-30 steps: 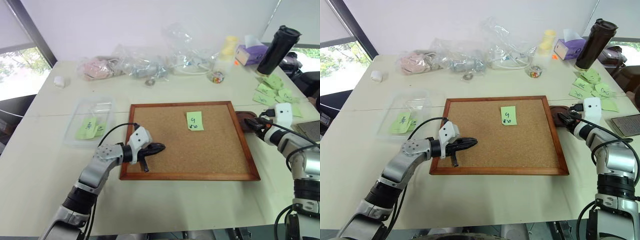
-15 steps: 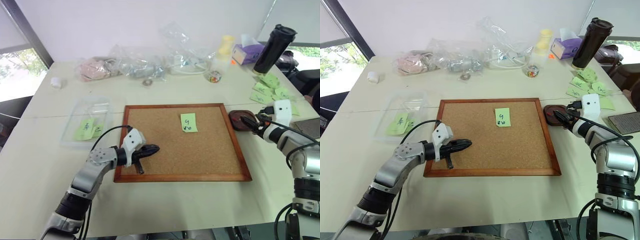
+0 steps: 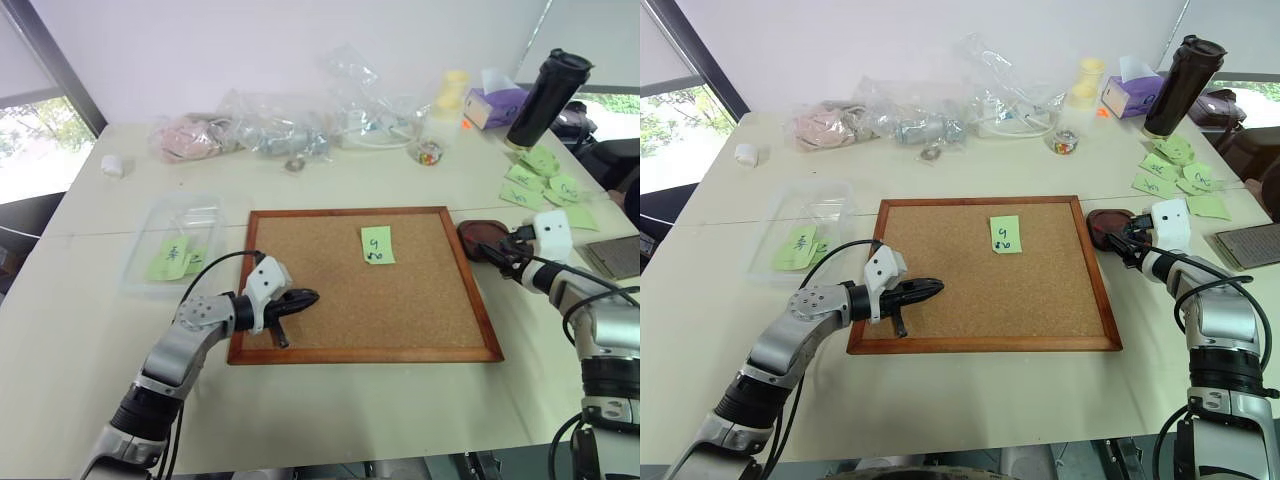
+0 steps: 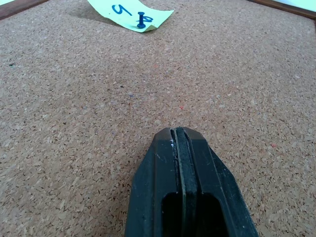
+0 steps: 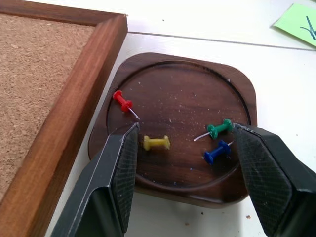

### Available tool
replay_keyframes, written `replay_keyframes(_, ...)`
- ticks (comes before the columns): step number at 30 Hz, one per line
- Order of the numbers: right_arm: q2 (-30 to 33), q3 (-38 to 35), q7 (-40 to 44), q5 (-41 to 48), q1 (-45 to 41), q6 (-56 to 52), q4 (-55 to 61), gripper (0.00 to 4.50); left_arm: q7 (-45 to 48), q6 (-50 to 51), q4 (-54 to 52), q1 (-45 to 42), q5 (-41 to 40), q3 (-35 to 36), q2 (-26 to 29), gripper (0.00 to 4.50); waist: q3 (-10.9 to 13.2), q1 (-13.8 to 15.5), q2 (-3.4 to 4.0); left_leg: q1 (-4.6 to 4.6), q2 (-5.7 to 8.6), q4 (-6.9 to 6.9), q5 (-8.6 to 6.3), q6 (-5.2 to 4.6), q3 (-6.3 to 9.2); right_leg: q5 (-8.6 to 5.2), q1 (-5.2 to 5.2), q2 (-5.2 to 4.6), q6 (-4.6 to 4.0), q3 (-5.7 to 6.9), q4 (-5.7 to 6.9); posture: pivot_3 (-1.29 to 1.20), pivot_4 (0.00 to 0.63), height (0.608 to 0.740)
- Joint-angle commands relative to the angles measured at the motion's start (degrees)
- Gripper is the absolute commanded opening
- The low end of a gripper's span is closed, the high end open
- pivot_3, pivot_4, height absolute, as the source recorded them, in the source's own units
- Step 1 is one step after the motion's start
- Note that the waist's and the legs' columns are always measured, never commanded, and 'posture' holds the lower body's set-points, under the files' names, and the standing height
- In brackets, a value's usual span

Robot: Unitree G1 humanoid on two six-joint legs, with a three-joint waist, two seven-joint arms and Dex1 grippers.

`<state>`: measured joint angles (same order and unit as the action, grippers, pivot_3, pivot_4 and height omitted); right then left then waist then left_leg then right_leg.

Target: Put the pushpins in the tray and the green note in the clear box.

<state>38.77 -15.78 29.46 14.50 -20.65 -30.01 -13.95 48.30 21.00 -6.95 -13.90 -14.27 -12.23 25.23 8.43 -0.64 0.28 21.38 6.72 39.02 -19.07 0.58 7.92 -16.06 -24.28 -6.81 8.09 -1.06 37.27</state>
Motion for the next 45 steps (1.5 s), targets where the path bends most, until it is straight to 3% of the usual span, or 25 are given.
replay_keyframes(1, 1.61, -2.80, 0.50, 1.96, -1.84, -0.57, 2.89, 3.02, -0.24, 0.99, 0.13, 0.34, 0.54, 0.23, 0.91, 0.00, 0.00, 0.00, 0.00, 0.00, 0.00, 0.00, 0.00, 0.00, 0.00, 0.00, 0.00, 0.00, 0.00, 0.00, 0.00, 0.00, 0.150, 0.740)
replay_keyframes(9, 3.52, -3.89, 3.84, 8.06, -4.07, -7.15, 13.25, 3.02, -0.10, 1.09, 0.09, 0.21, 0.52, -0.15, 0.73, 0.00, 0.00, 0.03, 0.01, 0.01, 0.00, 0.00, 0.00, 0.00, 0.00, 0.00, 0.00, 0.00, 0.00, -0.01, 0.00, 0.00, 0.150, 0.740)
replay_keyframes(19, -1.42, 8.00, 7.22, 10.59, -1.99, -11.80, 26.89, 3.02, -0.06, 0.68, 0.81, -0.58, 0.70, -0.44, 0.46, 0.00, 0.00, 0.10, 0.00, 0.01, -0.01, 0.01, 0.00, 0.00, 0.02, 0.00, 0.01, -0.03, 0.00, -0.01, -0.01, 0.00, 0.150, 0.740)
replay_keyframes(27, -6.26, 15.43, 7.01, 7.70, -2.58, -9.03, 24.71, 3.02, -0.64, 0.83, 0.22, -0.04, 0.62, -0.09, 0.45, 0.00, 0.01, 0.10, 0.00, 0.02, 0.01, 0.03, 0.00, 0.00, 0.04, 0.00, 0.00, -0.01, 0.00, 0.01, -0.01, 0.00, 0.150, 0.740)
replay_keyframes(45, -10.83, 21.08, 7.79, -0.16, -5.25, 0.15, 13.03, 3.02, -1.45, 2.10, -1.61, 0.59, 0.49, -0.03, 0.68, 0.00, 0.01, 0.01, 0.00, 0.01, 0.02, 0.03, 0.00, 0.00, 0.04, 0.00, 0.00, -0.01, 0.00, 0.01, 0.00, 0.00, 0.150, 0.740)
